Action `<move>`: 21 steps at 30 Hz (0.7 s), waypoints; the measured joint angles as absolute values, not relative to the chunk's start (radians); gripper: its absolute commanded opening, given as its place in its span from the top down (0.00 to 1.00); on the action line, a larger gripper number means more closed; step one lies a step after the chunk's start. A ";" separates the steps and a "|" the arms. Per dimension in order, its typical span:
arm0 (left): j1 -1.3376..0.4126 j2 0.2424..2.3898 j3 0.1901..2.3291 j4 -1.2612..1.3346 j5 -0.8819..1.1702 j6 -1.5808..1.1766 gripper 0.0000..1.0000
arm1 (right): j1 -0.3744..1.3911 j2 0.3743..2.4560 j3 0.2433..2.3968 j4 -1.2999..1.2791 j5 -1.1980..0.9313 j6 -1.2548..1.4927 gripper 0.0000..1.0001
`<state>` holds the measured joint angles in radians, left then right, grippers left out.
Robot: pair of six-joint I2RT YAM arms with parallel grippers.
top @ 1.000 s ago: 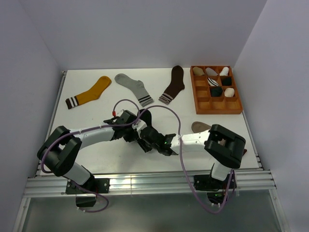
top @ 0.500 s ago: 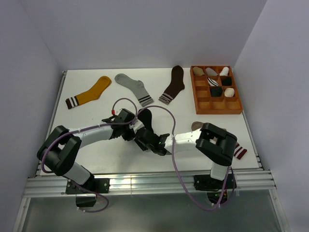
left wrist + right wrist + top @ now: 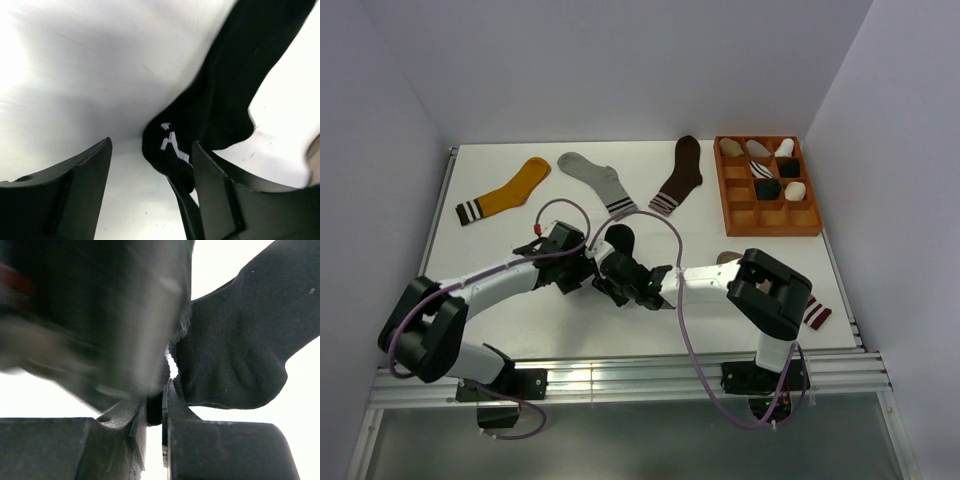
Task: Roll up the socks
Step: Roll the sock at the center of the board.
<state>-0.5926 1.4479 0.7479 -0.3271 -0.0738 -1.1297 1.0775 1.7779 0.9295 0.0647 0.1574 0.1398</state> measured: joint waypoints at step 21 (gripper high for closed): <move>-0.498 1.022 0.450 -0.248 -0.078 -1.199 0.26 | 0.745 1.971 1.053 0.009 -0.796 0.403 1.00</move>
<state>-0.4980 1.0218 0.4500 -0.2481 -0.0776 -1.1992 0.7448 1.9709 1.0527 0.0090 -0.7956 0.4034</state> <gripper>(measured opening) 0.753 0.200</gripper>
